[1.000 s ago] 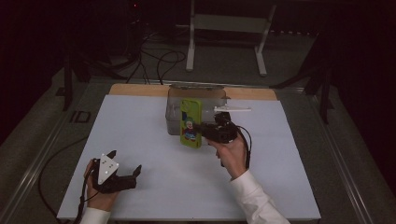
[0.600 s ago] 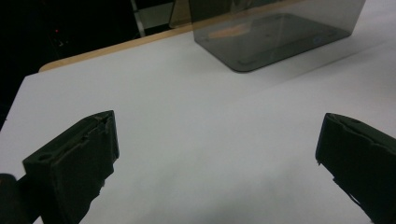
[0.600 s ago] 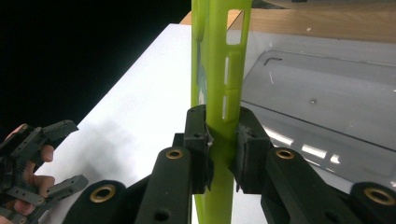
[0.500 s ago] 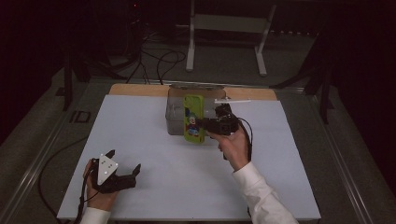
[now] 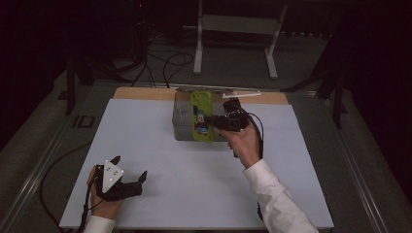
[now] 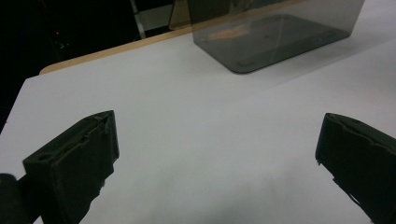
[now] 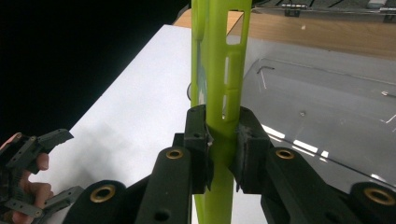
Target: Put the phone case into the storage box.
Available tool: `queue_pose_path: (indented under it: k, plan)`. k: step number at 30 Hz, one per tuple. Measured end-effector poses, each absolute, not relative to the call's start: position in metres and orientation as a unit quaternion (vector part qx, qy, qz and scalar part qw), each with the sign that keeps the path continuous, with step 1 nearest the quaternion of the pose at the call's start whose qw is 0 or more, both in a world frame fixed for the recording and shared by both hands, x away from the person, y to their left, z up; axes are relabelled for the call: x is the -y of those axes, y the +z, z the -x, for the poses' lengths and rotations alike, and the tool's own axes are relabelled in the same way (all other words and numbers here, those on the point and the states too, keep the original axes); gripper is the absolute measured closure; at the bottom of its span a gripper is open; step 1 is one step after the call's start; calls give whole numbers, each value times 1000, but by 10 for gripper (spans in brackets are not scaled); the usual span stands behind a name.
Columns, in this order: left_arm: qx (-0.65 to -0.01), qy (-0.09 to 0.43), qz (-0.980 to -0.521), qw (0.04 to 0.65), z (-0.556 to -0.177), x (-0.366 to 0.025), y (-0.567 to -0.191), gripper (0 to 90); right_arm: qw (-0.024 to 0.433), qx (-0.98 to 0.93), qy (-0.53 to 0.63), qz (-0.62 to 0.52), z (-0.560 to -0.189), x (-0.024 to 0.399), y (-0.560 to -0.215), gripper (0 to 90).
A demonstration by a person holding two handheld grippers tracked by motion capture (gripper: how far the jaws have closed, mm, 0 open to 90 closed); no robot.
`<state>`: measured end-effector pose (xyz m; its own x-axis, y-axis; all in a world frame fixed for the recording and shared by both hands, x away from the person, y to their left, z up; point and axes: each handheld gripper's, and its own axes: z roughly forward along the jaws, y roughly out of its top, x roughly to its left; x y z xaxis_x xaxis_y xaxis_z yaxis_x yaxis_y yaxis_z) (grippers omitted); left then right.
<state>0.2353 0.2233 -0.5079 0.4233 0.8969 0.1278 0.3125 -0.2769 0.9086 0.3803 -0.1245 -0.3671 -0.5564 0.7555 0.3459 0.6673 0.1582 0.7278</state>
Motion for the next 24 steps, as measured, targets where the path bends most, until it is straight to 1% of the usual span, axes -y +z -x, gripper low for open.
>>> queue_pose_path:
  k: [17, 24]
  plan:
    - [-415, 341, -722, 435, -235, -223, -507, 0, 48, -768, 437, -467, -395, 127, -350, 779]
    - [-416, 342, -720, 437, -234, -223, -507, 0, 54, -769, 427, -471, -405, 129, -342, 779]
